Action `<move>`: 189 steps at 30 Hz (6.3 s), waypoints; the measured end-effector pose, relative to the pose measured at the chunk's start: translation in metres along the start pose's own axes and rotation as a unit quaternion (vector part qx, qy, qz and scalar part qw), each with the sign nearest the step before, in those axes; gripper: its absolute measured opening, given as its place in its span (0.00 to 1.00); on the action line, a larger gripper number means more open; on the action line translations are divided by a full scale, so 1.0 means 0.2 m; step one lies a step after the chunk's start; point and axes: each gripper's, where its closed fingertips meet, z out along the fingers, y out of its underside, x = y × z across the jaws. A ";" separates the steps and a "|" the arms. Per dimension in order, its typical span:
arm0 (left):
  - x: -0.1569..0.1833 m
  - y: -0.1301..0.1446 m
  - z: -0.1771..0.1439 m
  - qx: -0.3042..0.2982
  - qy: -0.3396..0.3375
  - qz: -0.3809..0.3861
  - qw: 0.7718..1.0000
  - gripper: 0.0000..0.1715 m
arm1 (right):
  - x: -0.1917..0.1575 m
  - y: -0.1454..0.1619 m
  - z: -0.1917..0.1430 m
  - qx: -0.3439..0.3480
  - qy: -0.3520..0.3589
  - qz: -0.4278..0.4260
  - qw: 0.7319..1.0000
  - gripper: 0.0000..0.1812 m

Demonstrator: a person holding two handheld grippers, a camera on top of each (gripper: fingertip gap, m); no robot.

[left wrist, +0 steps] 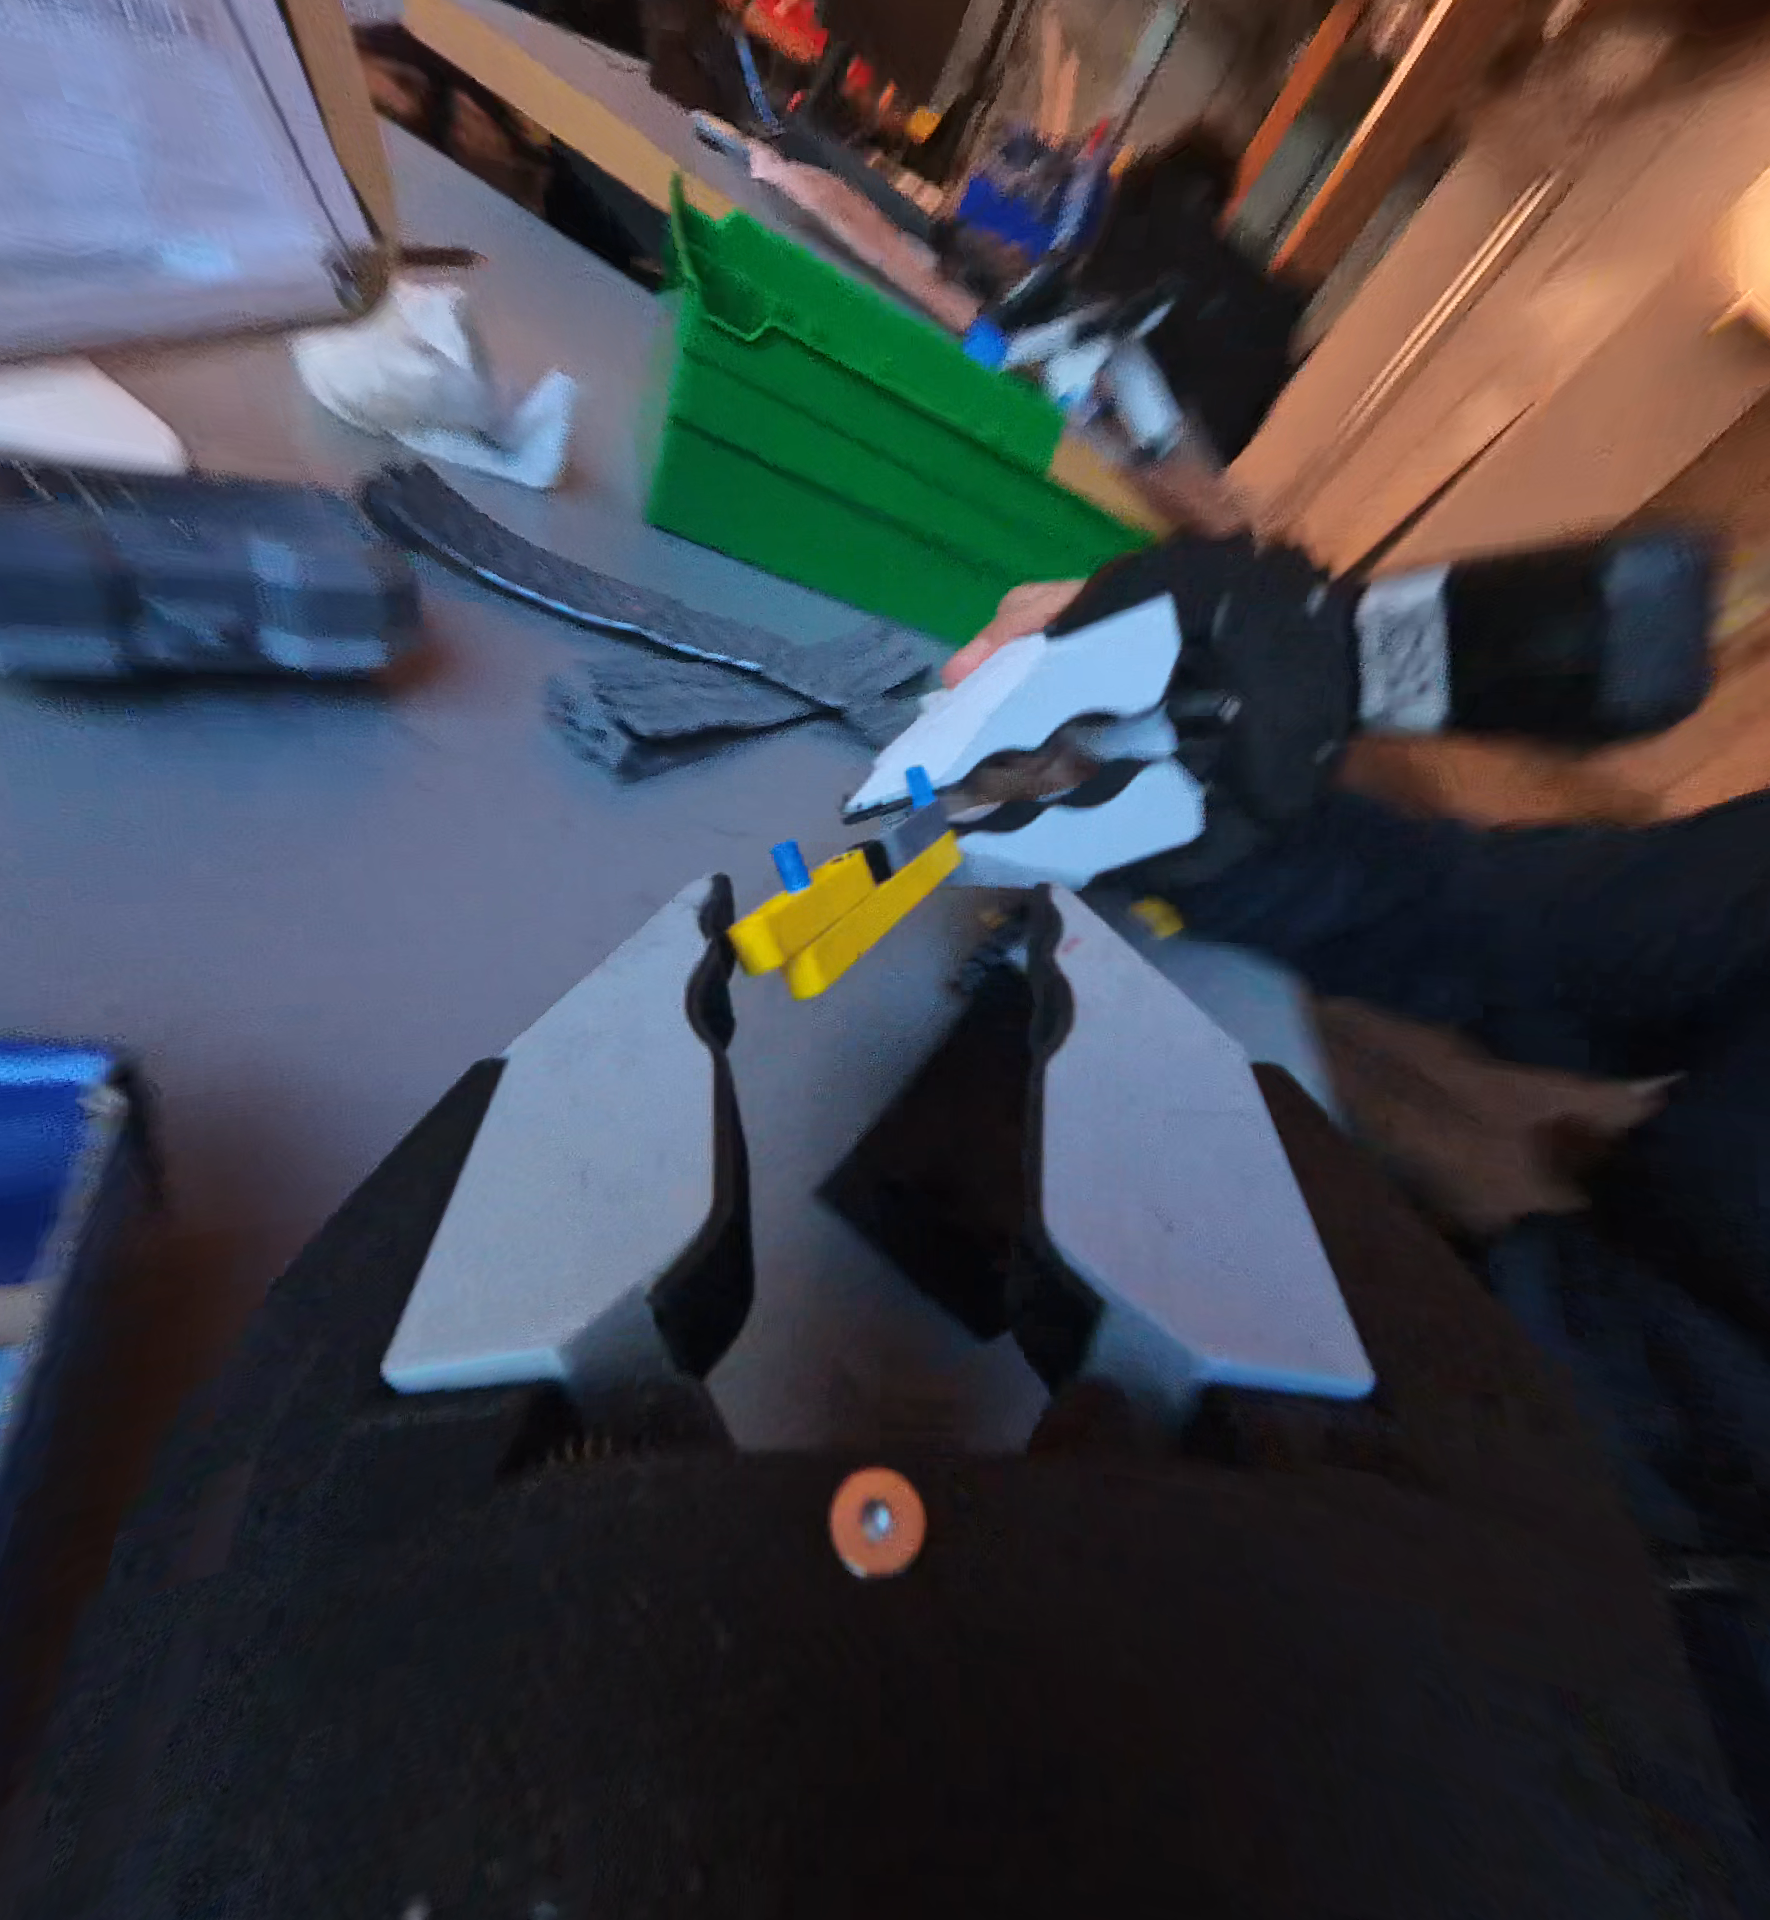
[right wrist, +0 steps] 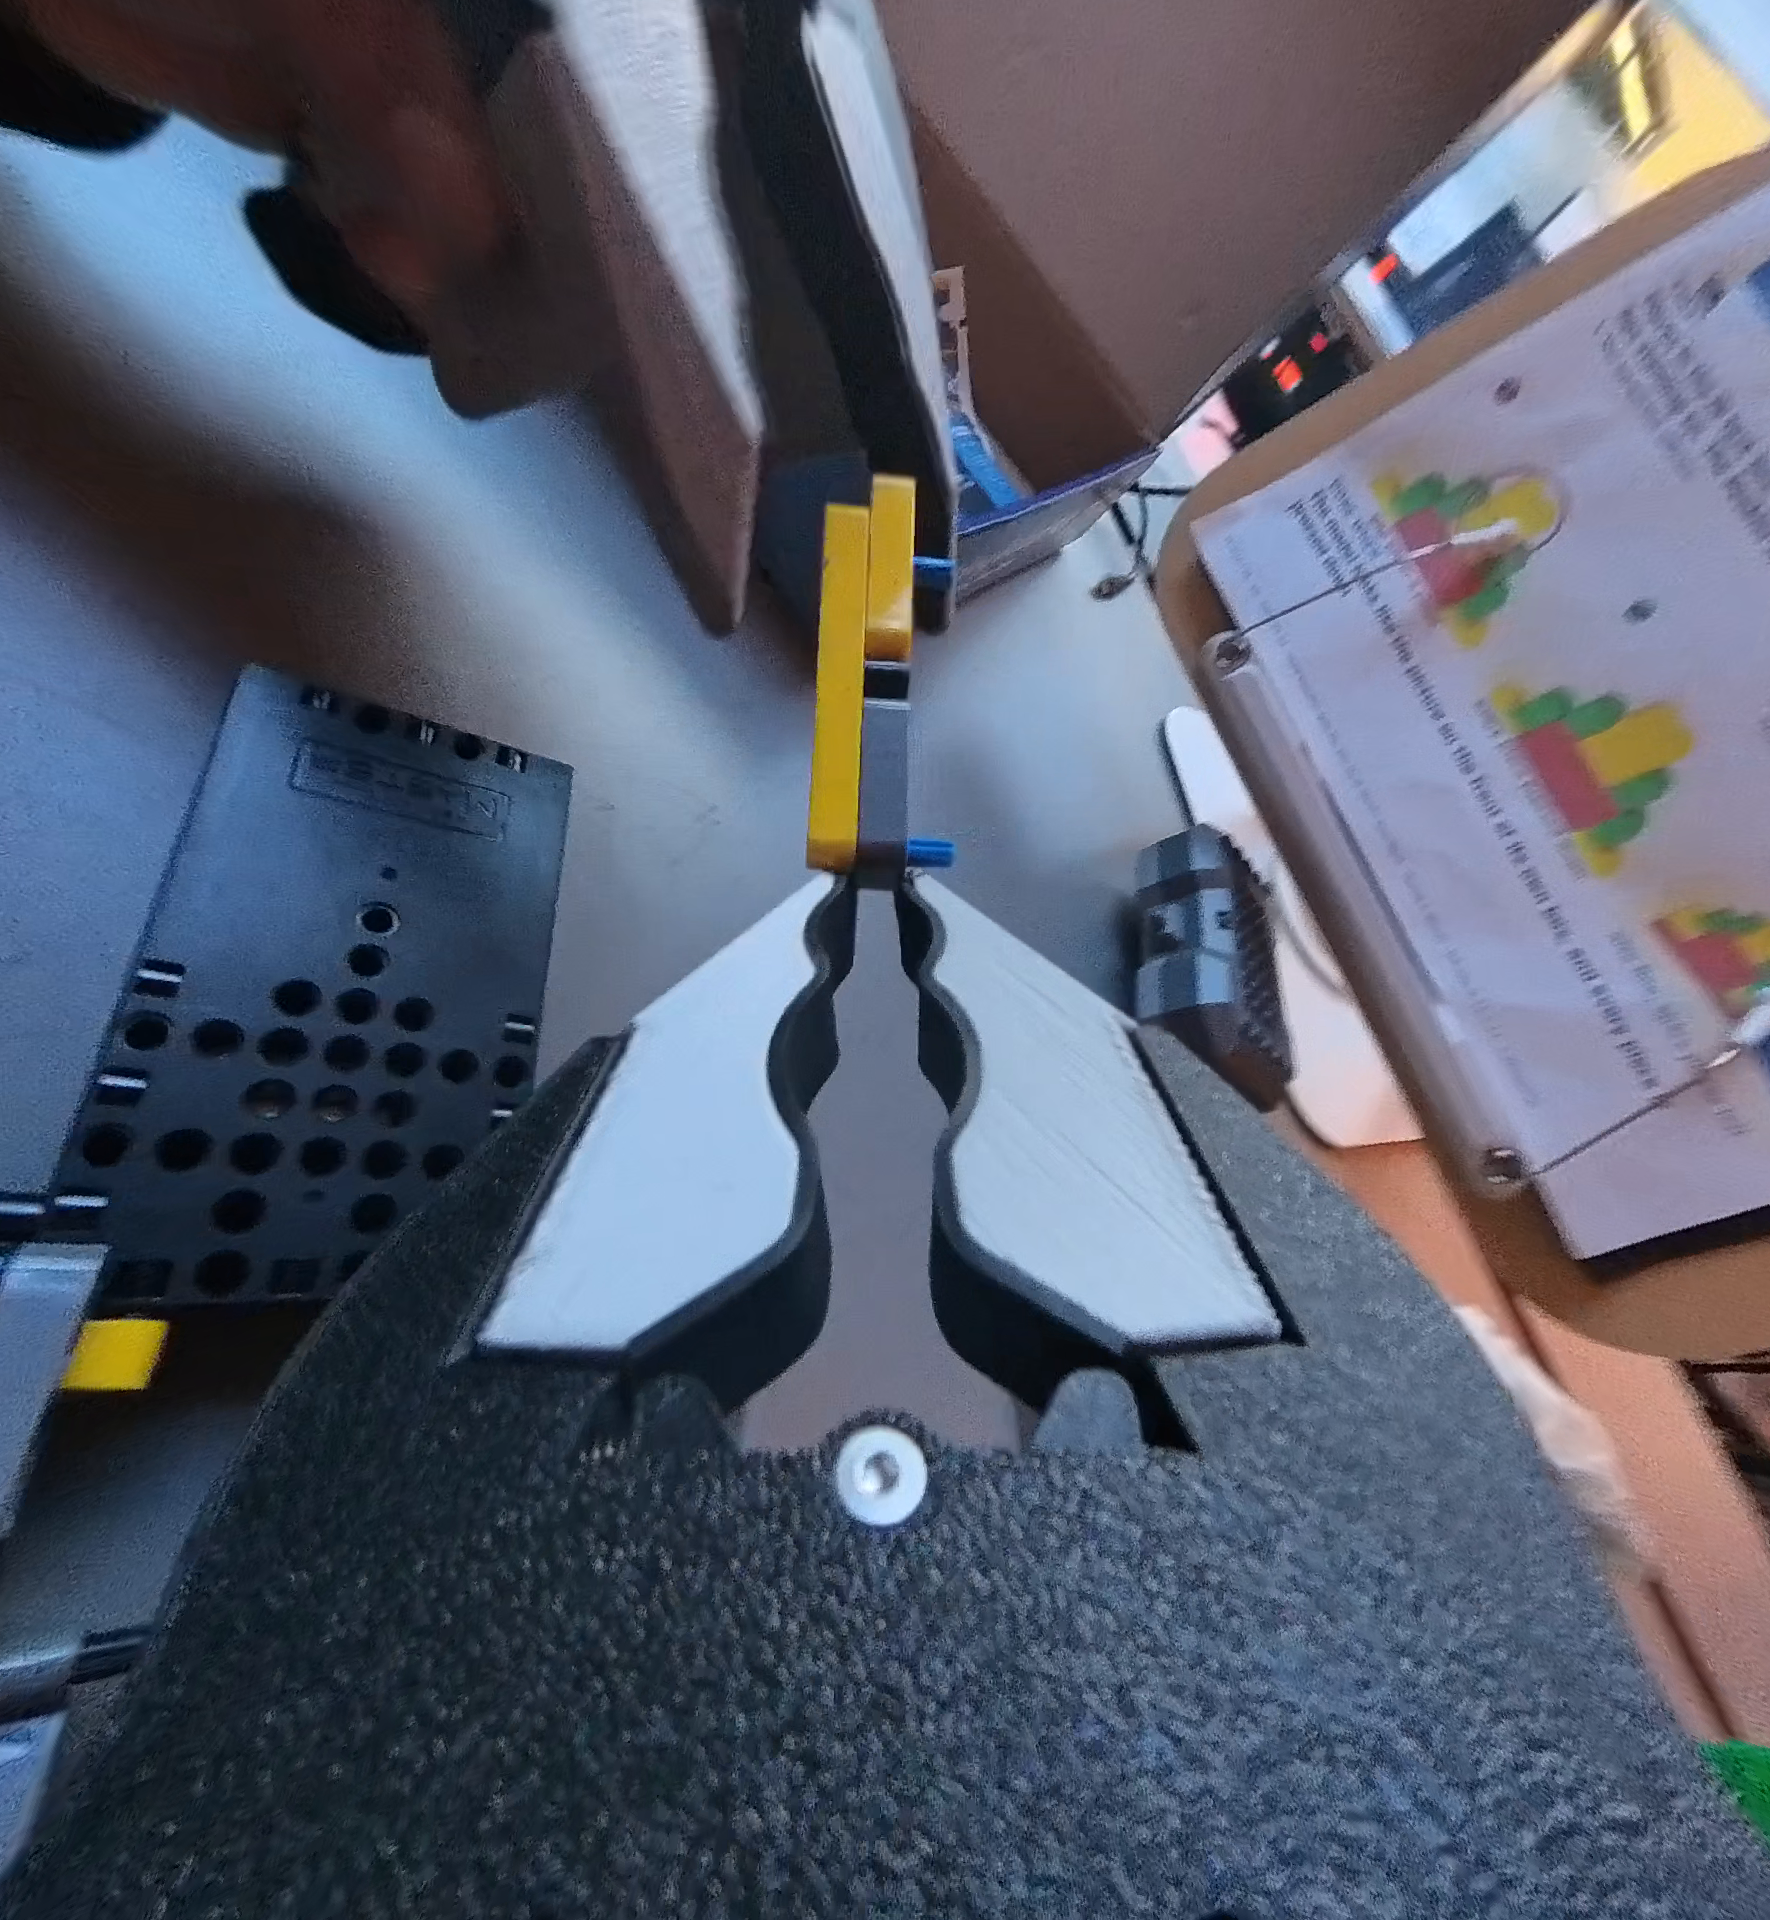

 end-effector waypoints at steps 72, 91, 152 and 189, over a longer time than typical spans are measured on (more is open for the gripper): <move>0.12 0.01 0.07 0.034 -0.048 0.306 0.950 0.03 | -0.07 -0.16 -0.10 0.140 -0.345 0.481 0.794 0.11; 0.16 0.05 0.06 -0.009 0.021 0.191 0.981 0.02 | -0.10 -0.25 -0.14 0.142 -0.263 0.297 0.907 0.07; 0.28 -0.01 0.03 0.023 0.015 0.261 0.965 0.03 | -0.09 -0.34 -0.22 0.168 -0.215 0.218 0.937 0.07; 0.29 -0.04 0.04 0.080 0.174 0.025 0.981 0.04 | -0.04 -0.33 -0.21 0.184 -0.209 0.242 0.929 0.08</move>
